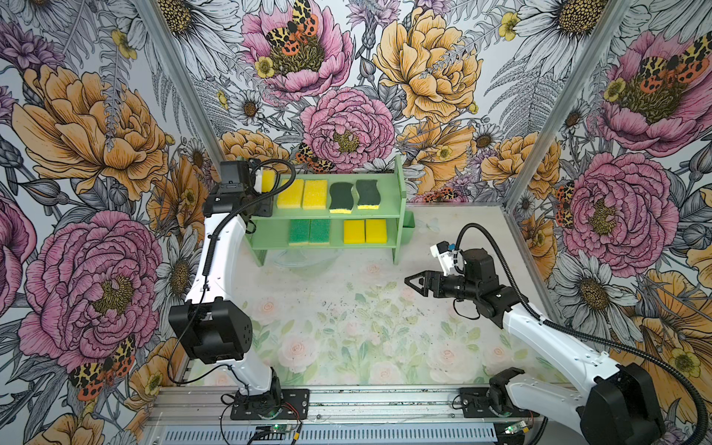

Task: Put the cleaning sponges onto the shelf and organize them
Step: 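Lower the yellow sponge onto the upper shelf beside the other yellow sponges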

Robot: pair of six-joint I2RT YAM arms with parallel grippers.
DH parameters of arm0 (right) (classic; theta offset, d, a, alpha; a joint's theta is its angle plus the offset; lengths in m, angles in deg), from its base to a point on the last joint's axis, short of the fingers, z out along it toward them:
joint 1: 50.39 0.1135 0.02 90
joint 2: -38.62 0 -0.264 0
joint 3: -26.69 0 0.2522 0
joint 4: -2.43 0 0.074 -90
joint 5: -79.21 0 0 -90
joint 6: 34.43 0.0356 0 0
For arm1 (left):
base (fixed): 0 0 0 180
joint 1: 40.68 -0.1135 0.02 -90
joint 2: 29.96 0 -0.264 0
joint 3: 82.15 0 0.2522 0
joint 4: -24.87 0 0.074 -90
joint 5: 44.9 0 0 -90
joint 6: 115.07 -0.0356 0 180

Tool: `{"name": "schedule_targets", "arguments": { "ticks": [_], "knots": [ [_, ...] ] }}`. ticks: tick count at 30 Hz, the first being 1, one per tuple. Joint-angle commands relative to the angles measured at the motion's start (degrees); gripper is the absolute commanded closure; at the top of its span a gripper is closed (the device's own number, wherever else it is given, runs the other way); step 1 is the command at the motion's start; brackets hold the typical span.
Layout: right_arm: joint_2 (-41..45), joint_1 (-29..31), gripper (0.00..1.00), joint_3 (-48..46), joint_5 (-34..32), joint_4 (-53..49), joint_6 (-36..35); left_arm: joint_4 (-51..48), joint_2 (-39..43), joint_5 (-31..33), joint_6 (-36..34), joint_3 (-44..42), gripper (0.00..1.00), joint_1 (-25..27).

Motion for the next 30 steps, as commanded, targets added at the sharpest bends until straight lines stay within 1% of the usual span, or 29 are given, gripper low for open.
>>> {"name": "schedule_targets", "arguments": {
  "ticks": [1,11,18,24,30],
  "knots": [
    [-0.4,-0.5,0.12,0.9,-0.8,0.7,-1.1,-0.1,-0.6,-1.6,-0.1,0.4,0.37,-0.6],
    [-1.1,-0.5,0.12,0.9,-1.0,0.6,-1.3,-0.1,-1.2,-3.5,0.7,0.3,0.35,-0.5],
    [-1.3,-0.6,0.12,0.9,-0.8,0.7,-1.4,-0.1,-1.4,-2.7,0.7,0.1,0.33,-0.6],
    [-1.4,-0.6,0.12,0.8,-0.8,0.6,-1.4,-0.1,-1.5,-2.2,0.8,0.2,0.28,-0.6],
    [-1.4,-0.6,0.12,0.8,-0.7,0.6,-1.5,-0.1,-1.6,-1.6,0.9,0.3,0.26,-0.7]
  ]
}}
